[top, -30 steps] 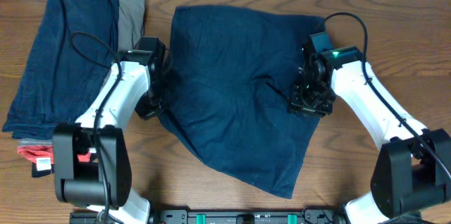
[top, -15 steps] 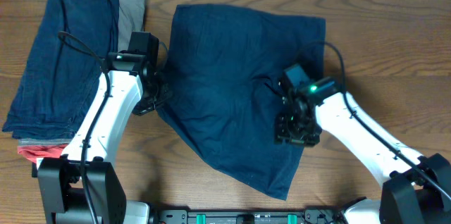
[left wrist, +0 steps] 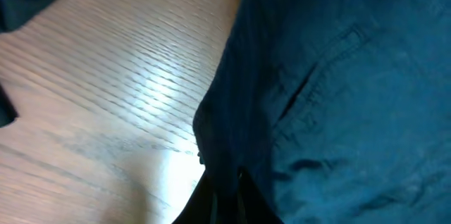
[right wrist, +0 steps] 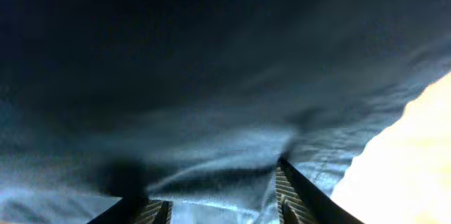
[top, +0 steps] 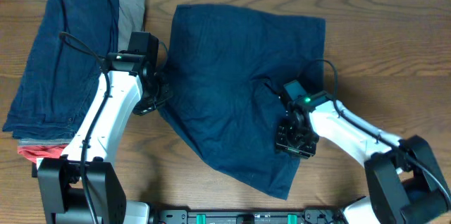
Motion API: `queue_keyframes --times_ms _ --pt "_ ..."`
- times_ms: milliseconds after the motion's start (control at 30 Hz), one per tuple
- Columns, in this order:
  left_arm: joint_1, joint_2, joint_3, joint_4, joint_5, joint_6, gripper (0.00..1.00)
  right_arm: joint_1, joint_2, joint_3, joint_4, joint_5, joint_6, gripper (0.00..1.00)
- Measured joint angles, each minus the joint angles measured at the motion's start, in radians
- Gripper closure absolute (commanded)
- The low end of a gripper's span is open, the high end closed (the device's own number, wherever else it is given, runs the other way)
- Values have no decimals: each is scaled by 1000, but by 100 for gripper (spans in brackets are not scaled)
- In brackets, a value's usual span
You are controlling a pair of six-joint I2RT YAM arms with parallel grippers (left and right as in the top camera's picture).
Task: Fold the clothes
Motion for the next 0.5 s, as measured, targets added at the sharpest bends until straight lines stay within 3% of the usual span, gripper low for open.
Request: queue_keyframes --times_ms 300,500 --pt "-2 0 0 -26 106 51 94 -214 62 4 38 -74 -30 59" --pt "-69 0 0 -24 160 55 94 -345 81 69 78 1 -99 59"
